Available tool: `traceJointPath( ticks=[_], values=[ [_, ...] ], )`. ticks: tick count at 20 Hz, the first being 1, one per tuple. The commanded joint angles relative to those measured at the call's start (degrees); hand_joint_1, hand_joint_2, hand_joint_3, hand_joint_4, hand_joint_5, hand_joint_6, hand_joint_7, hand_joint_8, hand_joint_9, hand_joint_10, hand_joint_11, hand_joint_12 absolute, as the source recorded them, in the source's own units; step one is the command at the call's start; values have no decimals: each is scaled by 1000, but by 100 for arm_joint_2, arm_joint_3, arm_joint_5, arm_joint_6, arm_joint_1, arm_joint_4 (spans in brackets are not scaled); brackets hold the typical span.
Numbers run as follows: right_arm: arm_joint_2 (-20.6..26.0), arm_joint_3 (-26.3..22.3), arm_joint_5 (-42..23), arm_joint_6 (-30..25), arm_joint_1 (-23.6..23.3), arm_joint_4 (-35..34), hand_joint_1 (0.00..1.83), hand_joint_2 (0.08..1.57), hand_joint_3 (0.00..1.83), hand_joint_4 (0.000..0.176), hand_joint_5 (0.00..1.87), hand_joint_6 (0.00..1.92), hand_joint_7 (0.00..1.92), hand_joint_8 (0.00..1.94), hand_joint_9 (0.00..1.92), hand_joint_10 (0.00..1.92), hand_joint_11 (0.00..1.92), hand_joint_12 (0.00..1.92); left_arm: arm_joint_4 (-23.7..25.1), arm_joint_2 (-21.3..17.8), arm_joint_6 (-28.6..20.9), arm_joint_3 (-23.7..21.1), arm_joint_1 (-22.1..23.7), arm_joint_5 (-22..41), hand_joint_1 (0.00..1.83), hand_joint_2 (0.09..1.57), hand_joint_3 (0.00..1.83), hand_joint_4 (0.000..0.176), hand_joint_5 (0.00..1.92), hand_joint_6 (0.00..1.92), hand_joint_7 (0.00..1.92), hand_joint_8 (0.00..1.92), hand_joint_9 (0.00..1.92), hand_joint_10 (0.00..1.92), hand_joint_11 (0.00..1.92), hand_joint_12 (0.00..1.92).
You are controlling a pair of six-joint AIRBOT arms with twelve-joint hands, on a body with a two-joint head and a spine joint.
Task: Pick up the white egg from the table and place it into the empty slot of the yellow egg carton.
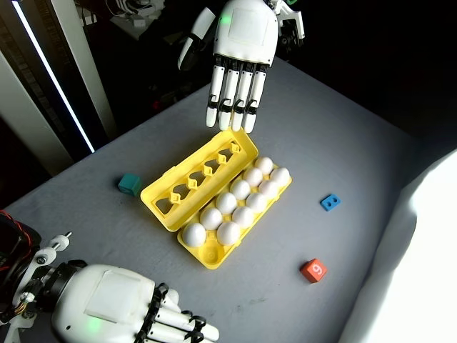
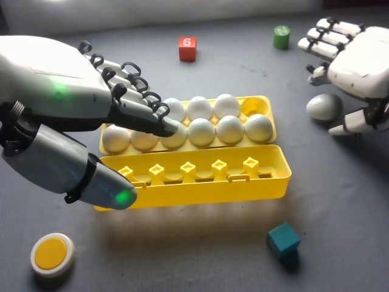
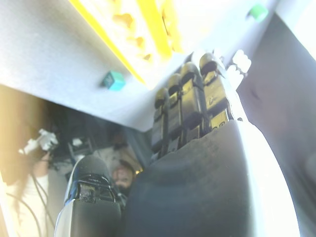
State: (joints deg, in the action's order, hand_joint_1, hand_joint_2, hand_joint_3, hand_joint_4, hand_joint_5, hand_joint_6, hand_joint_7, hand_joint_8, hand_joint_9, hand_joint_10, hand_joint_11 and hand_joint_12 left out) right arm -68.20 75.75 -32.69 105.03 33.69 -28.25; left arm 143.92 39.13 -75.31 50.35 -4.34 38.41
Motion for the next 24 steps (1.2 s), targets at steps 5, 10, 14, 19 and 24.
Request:
traceJointPath(
  ticks=[5,10,14,19,24],
  values=[
    [-91,27,-612,41,-197,86,722,896,0,54,700,23,0,0,0,0,0,0,-163,0,-18,24,82,-363,0,1191,3,0,181,0,193,0,162,0,56,154],
    [-110,61,-638,84,-188,85,702,936,10,68,758,39,49,16,0,0,0,0,-159,0,-18,23,82,-363,0,1187,1,0,192,5,196,5,164,4,54,169],
    [-107,93,-646,85,-182,83,724,935,7,62,799,48,63,11,0,0,0,0,-158,0,-18,23,82,-363,0,1185,0,0,168,0,174,0,151,0,43,171],
    [-104,113,-688,96,-147,83,746,963,14,47,887,72,0,0,0,0,0,0,-158,-1,-18,26,81,-363,0,1189,1,0,186,2,193,3,162,1,41,190],
    [-103,117,-690,99,-133,83,1046,1074,0,171,1088,768,73,1,0,0,0,0,-158,-1,-18,25,81,-363,0,1194,0,0,202,0,205,0,170,0,2,296]
  ],
)
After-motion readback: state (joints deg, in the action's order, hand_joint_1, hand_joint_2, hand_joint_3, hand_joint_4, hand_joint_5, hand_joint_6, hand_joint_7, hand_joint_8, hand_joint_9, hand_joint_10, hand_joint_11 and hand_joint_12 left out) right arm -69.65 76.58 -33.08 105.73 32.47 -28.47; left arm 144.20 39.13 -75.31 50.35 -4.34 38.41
